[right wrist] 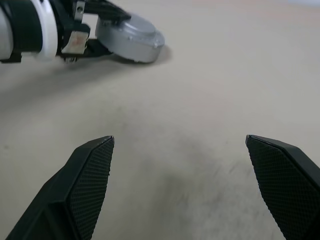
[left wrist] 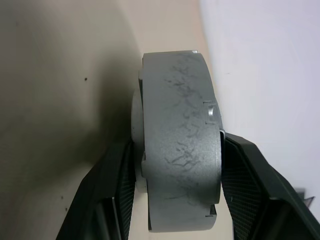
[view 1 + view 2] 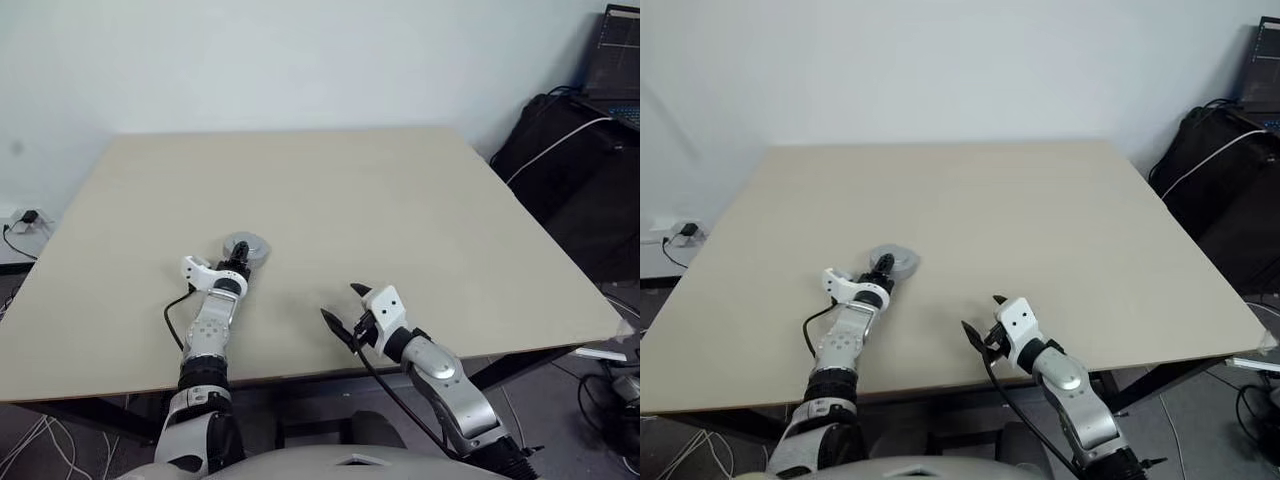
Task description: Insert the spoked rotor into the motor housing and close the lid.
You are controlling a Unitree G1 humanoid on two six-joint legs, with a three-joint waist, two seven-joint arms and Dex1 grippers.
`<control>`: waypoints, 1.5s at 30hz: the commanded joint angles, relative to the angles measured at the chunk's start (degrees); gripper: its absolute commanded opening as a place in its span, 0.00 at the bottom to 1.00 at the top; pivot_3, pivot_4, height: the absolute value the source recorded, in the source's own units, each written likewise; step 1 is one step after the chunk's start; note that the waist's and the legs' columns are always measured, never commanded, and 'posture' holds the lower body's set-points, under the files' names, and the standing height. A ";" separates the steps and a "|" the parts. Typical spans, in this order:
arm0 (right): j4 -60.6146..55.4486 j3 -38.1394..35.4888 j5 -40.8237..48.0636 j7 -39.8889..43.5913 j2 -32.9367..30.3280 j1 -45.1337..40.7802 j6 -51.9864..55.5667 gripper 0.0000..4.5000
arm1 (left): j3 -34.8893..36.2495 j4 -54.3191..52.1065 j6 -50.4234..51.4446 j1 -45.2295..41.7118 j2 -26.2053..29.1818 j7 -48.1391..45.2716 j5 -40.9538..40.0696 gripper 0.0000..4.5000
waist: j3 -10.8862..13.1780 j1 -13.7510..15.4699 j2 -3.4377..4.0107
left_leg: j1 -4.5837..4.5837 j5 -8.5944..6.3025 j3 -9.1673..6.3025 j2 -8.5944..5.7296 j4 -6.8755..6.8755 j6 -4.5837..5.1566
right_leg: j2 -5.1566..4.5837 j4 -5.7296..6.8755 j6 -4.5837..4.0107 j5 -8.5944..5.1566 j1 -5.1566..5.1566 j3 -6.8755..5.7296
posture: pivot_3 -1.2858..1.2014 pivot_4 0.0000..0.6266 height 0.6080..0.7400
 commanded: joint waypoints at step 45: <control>4.92 -8.87 -8.18 -10.72 9.41 3.90 -16.73 1.00 | -28.63 -31.52 -38.84 45.89 6.11 11.02 59.79 1.00 | -0.64 0.98 0.80 | 0.60 -0.69 0.17 0.04 -0.52 -0.24 | -0.80 0.07 0.15 -0.81 -0.11 -0.16 | 0.52 0.00 1.00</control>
